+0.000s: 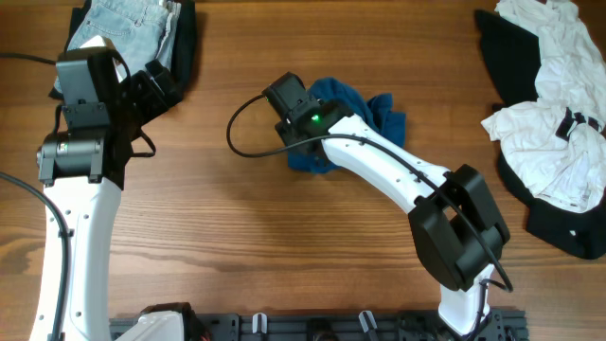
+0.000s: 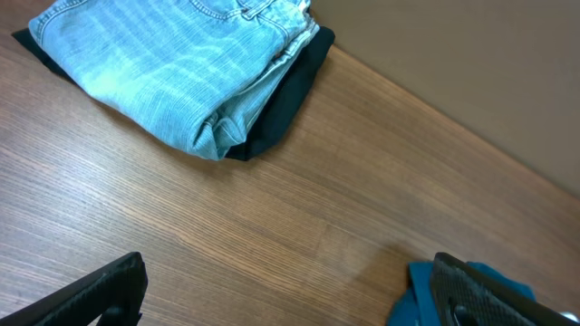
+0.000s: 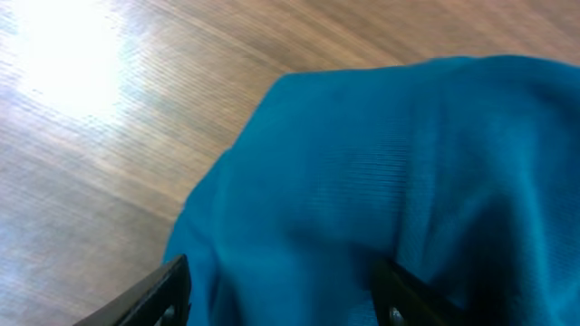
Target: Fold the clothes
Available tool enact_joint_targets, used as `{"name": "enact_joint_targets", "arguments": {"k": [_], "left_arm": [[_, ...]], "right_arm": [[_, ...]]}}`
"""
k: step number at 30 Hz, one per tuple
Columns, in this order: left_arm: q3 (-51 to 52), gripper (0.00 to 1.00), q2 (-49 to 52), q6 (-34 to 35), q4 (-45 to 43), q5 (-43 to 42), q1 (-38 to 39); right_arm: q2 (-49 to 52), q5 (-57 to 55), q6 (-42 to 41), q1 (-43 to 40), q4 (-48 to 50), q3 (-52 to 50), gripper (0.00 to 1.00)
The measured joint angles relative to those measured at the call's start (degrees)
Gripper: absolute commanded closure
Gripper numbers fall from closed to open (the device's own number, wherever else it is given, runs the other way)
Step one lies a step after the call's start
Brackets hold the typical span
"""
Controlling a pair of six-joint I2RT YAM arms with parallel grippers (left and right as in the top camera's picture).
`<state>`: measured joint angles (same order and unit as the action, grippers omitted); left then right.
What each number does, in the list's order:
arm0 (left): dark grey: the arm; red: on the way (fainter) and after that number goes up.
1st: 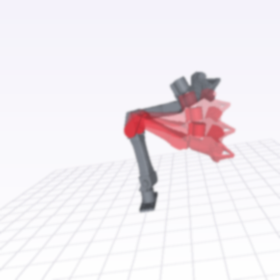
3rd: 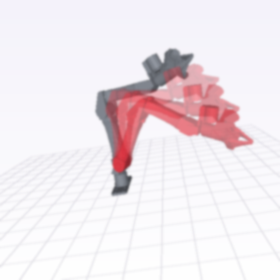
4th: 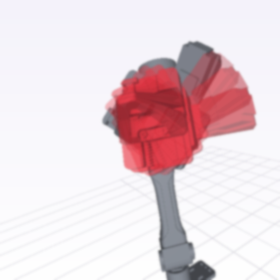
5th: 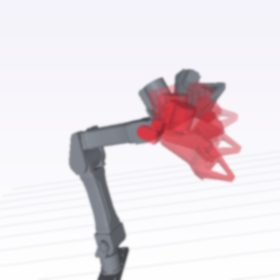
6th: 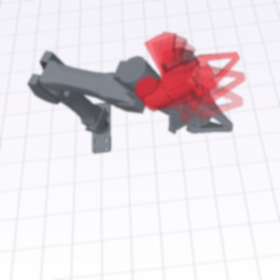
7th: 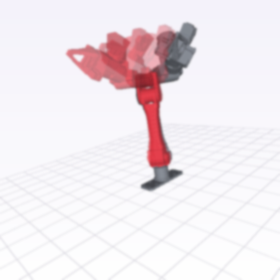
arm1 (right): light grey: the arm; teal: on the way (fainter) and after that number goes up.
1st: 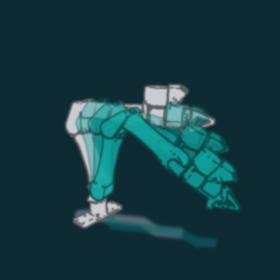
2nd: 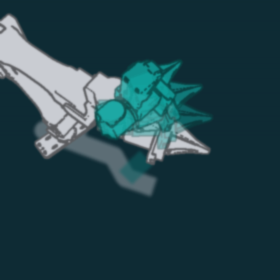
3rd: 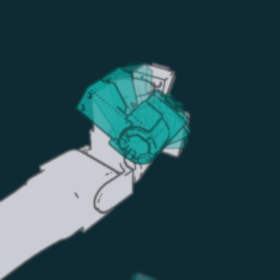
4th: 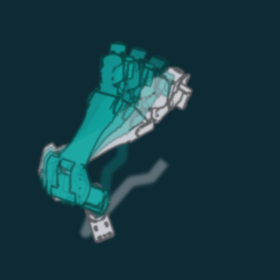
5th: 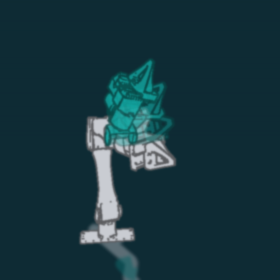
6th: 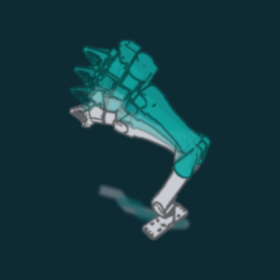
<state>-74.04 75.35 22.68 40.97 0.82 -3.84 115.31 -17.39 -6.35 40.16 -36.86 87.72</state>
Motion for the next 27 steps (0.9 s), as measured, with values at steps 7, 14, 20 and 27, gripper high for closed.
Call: {"name": "enact_joint_targets", "arguments": {"k": [7,14,20,27], "left_arm": [[0.0,0.0,0.09,0.0,0.79,0.0,0.0],[0.0,0.0,0.09,0.0,1.05,-0.02,0.0],[0.0,0.0,0.09,0.0,1.49,0.0,0.0],[0.0,0.0,0.09,0.0,2.14,0.0,0.0]], "right_arm": [[0.0,-2.67,-1.16,-1.33,0.37,-0.07,0.31],[0.0,-3.28,-1.62,-5.07,1.75,-2.1,0.43],[0.0,-3.72,-3.28,-5.79,1.53,-2.12,0.59],[-4.26,-0.98,-6.27,-6.51,-6.4,-2.08,0.59]]}}
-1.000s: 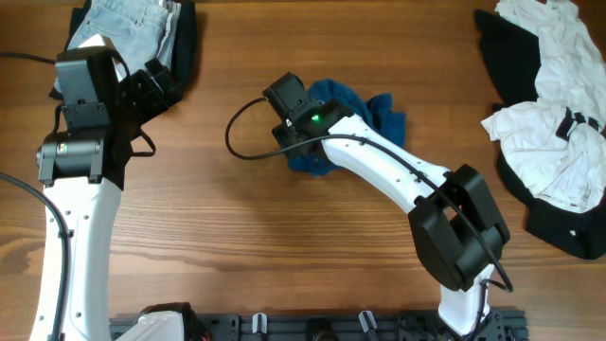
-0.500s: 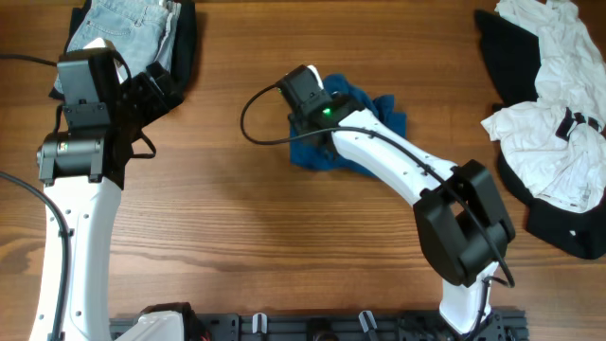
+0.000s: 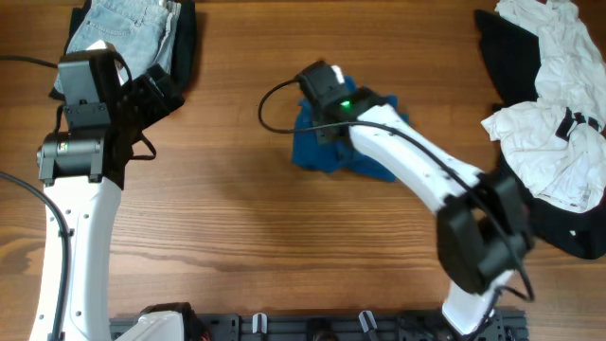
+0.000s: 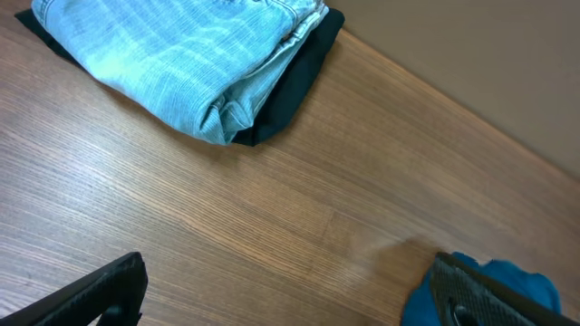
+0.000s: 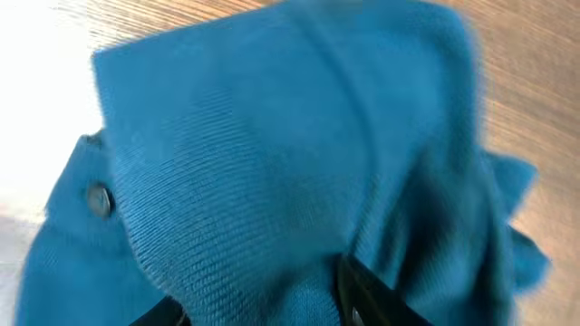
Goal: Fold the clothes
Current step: 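Grasp the shirt bundle with the right gripper and fold it over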
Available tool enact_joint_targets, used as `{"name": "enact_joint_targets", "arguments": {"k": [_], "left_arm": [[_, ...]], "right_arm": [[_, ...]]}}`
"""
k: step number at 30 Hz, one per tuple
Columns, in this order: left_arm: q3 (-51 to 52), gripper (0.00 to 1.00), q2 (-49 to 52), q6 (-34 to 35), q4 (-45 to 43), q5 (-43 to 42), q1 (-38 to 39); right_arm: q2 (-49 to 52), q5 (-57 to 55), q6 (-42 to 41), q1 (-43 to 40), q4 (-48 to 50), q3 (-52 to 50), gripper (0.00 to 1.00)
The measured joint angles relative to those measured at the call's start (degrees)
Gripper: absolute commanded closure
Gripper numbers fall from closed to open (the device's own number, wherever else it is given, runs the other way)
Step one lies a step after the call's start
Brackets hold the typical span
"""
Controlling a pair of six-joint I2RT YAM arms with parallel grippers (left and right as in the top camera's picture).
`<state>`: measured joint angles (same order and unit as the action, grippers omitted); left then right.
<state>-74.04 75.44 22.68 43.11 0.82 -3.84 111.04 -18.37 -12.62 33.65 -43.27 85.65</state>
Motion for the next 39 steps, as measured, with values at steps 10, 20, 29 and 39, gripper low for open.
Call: {"name": "enact_joint_targets", "arguments": {"k": [10,20,29,39], "left_arm": [[0.0,0.0,0.0,0.0,0.2,0.0,0.0],[0.0,0.0,3.06,0.0,0.2,0.0,0.0],[0.0,0.0,4.28,0.0,-1.42,1.18,0.0],[0.0,0.0,4.28,0.0,-1.53,2.47,0.0]], "right_arm": [[-11.26,23.34,-5.53,-22.34,-10.86,-0.57,0.63],[-9.01,34.95,3.52,-21.99,-6.82,-3.02,0.26],[-9.14,25.42,6.6,-6.73,-1.51,-3.02,0.27],[-2.82,9.51,4.85,-3.1,0.04,-3.02,0.96]]}}
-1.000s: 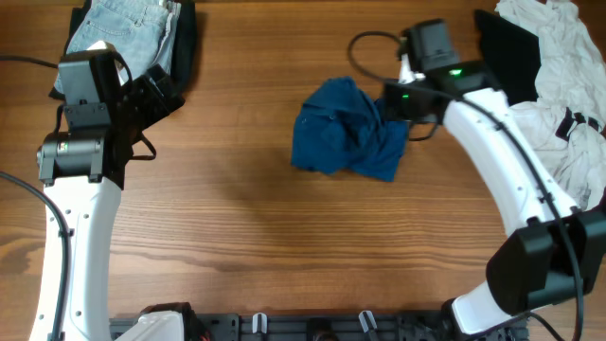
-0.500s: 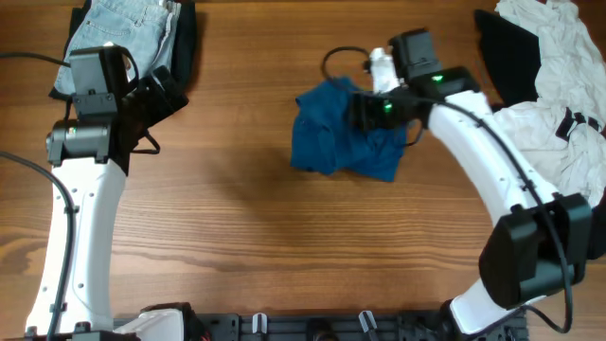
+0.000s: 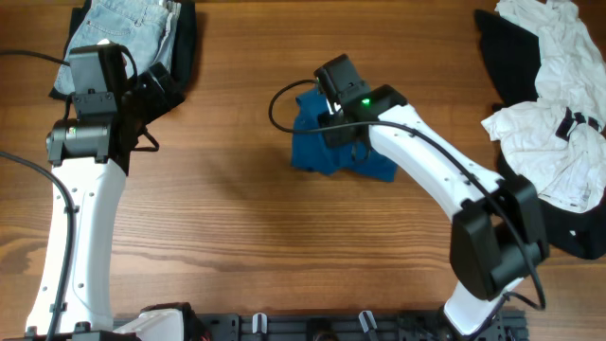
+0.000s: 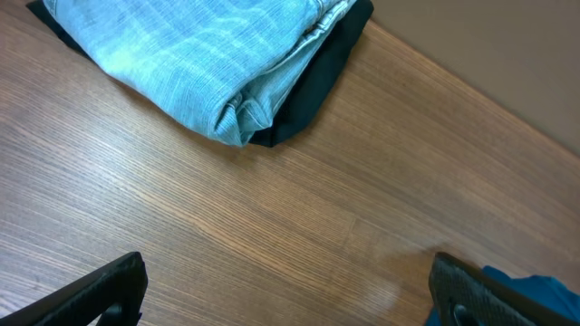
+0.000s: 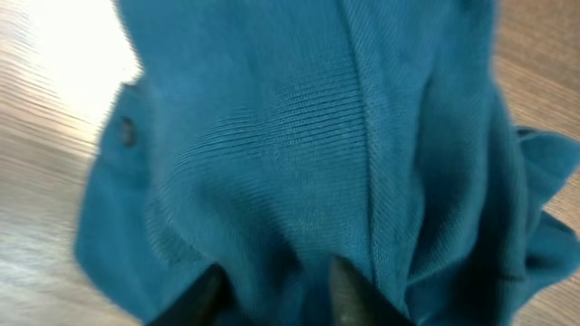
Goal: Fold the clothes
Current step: 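Grasp the shirt bundle with the right gripper and fold it over, then release the folded shirt and retract the right gripper to the right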
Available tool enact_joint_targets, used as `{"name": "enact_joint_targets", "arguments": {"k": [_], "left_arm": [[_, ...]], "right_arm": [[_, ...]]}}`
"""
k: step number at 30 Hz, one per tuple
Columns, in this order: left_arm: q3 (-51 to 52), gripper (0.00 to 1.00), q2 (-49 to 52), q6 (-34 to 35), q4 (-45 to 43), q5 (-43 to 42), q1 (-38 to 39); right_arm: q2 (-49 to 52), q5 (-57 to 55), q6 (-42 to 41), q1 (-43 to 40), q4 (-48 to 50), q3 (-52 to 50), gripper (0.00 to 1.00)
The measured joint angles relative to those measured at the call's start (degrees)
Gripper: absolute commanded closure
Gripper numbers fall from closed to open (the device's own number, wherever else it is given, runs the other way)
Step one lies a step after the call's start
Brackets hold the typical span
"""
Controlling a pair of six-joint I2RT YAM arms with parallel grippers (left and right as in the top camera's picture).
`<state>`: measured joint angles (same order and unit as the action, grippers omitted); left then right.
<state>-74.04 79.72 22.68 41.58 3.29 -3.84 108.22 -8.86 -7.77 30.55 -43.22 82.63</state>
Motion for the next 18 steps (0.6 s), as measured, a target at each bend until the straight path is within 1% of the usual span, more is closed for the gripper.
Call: {"name": "enact_joint_targets", "arguments": {"k": [4,7,9,11,13,16,17,18], "left_arm": [[0.0,0.0,0.0,0.0,0.0,0.13,0.0],[0.0,0.0,0.0,0.0,0.0,0.15,0.0],[0.0,0.0,0.0,0.0,0.0,0.33,0.0],[0.0,0.0,0.0,0.0,0.02,0.33,0.0],[0.0,0.0,0.0,0.0,0.02,0.33,0.0],[0.0,0.0,0.0,0.0,0.0,0.35,0.0],[0.0,0.0,0.0,0.0,0.0,0.35,0.0],[0.0,0.0,0.0,0.0,0.02,0.35,0.0]], "right_arm": [[0.42,-1.73,-2.75,-0.63,-0.35,0.0,0.96],[-0.9,-0.48,-5.92,-3.8,-3.91,0.72,0.96],[-3.58,3.85,-7.32,-7.89,-5.2,1.33,0.96],[-6.03,10.8,-8.46,-14.6,-7.76,1.95,0.96],[-6.45,15.15,-8.7,-20.96,-9.27,1.66,0.96],[-6.43,19.5,-8.55,-26.71,-9.44,-2.03,0.96],[-6.29,20.98,-8.44,-27.74,-9.16,-3.72,0.92],[-6.14,22.27,-8.41,-28.41,-8.35,-5.64,0.81]]}}
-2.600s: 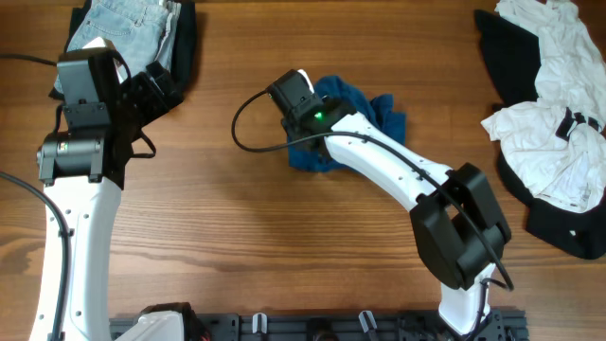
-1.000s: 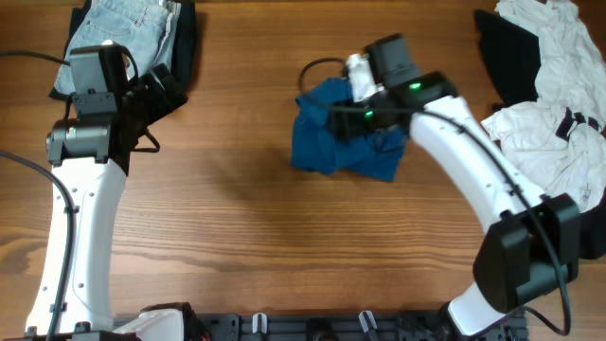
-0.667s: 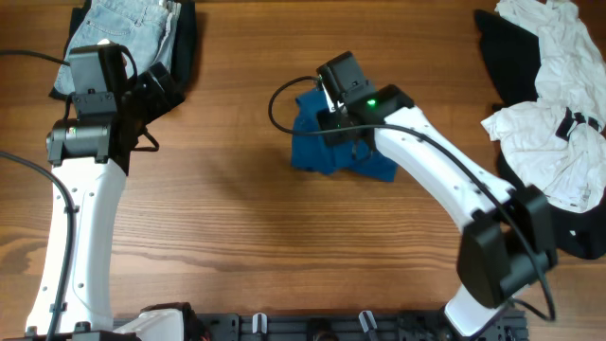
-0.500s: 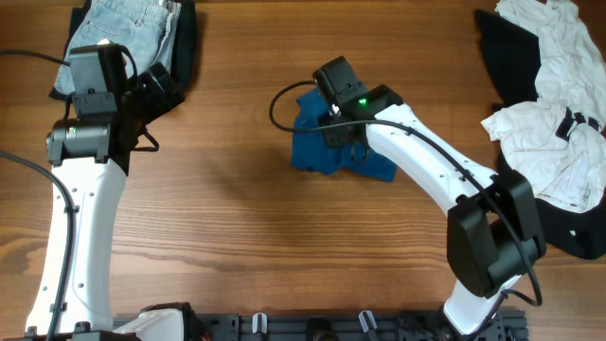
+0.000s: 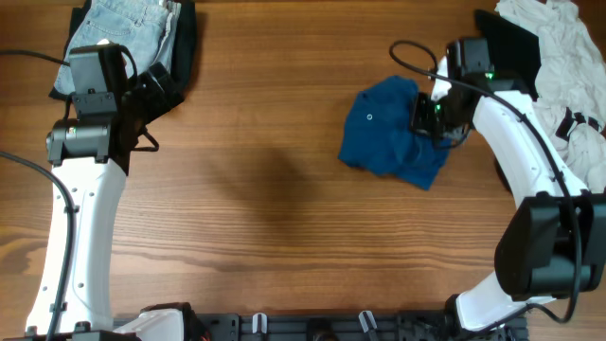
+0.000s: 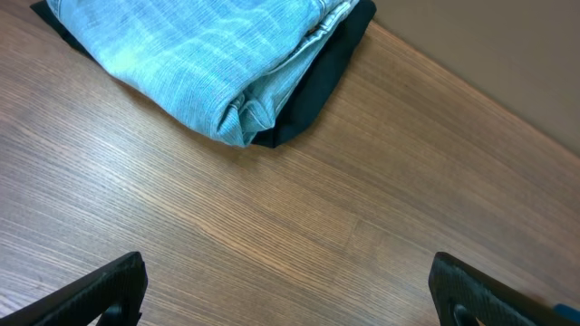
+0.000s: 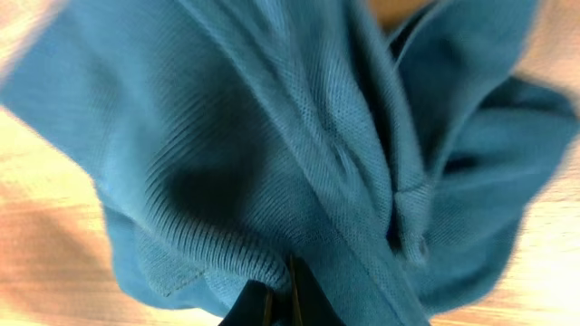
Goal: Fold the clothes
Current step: 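Release the folded shirt and retract the right gripper to the right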
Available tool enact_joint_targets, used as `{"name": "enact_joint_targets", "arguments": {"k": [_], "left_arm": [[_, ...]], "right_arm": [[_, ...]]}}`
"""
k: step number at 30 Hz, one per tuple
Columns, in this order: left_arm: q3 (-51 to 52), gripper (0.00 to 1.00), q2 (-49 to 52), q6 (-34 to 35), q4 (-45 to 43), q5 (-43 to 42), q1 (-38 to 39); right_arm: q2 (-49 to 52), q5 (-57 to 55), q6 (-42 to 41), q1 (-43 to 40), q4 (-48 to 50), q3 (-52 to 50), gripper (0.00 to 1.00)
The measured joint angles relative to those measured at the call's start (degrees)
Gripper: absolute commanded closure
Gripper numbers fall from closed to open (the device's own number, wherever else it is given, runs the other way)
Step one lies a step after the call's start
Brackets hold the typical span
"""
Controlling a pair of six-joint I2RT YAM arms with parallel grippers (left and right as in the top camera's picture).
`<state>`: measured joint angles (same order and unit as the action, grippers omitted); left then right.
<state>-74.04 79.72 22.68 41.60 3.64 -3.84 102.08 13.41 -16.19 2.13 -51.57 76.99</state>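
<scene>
A crumpled blue polo shirt (image 5: 390,135) lies on the wooden table right of centre. My right gripper (image 5: 428,116) is shut on a fold at its right edge; the right wrist view is filled with the blue shirt (image 7: 272,136) and the fingertips (image 7: 276,303) pinch a ribbed hem. My left gripper (image 6: 290,294) stands open above bare wood at the far left, with nothing between its fingers. Folded light-blue jeans (image 6: 195,54) rest on a folded black garment (image 6: 322,68) in the far left corner.
A heap of white and black clothes (image 5: 554,104) lies at the right edge of the table (image 5: 265,218). The folded jeans stack (image 5: 133,33) sits at the top left, just beyond my left arm. A black rail runs along the front edge.
My right gripper has moved well to the right, toward the clothes heap, and the blue shirt has moved with it from the table's centre. The left arm is unchanged.
At first my right gripper was low on the left side of the blue shirt at the centre, jaws apart. Then it sat over the shirt's top, closing on the cloth. Now the shirt lies further right with the gripper shut on it. The left arm barely shifted.
</scene>
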Motion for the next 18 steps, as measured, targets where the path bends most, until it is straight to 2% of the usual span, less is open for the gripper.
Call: {"name": "enact_joint_targets", "arguments": {"k": [1,2,4,9,11,12,18], "left_arm": [[0.0,0.0,0.0,0.0,-0.02,0.0,0.0],[0.0,0.0,0.0,0.0,-0.02,0.0,0.0],[0.0,0.0,0.0,-0.02,-0.02,0.0,0.0],[0.0,0.0,0.04,-0.02,-0.02,-0.02,0.0],[0.0,0.0,0.13,-0.02,0.0,0.0,0.0],[0.0,0.0,0.15,0.0,-0.02,0.0,0.0],[0.0,0.0,0.17,-0.02,0.0,0.0,0.0]], "right_arm": [[0.26,1.36,0.26,-0.28,0.98,-1.73,0.74],[0.61,2.62,0.7,-0.37,1.99,-3.21,0.73],[2.08,5.35,1.36,-0.37,3.54,-5.18,0.81],[2.71,7.45,2.8,-0.74,5.14,-5.27,0.84],[2.71,7.61,4.24,-0.85,4.9,-4.59,0.89],[2.71,7.58,4.74,-0.85,4.9,-4.02,0.95],[-0.83,7.56,5.99,-0.9,4.85,-2.82,0.96]]}}
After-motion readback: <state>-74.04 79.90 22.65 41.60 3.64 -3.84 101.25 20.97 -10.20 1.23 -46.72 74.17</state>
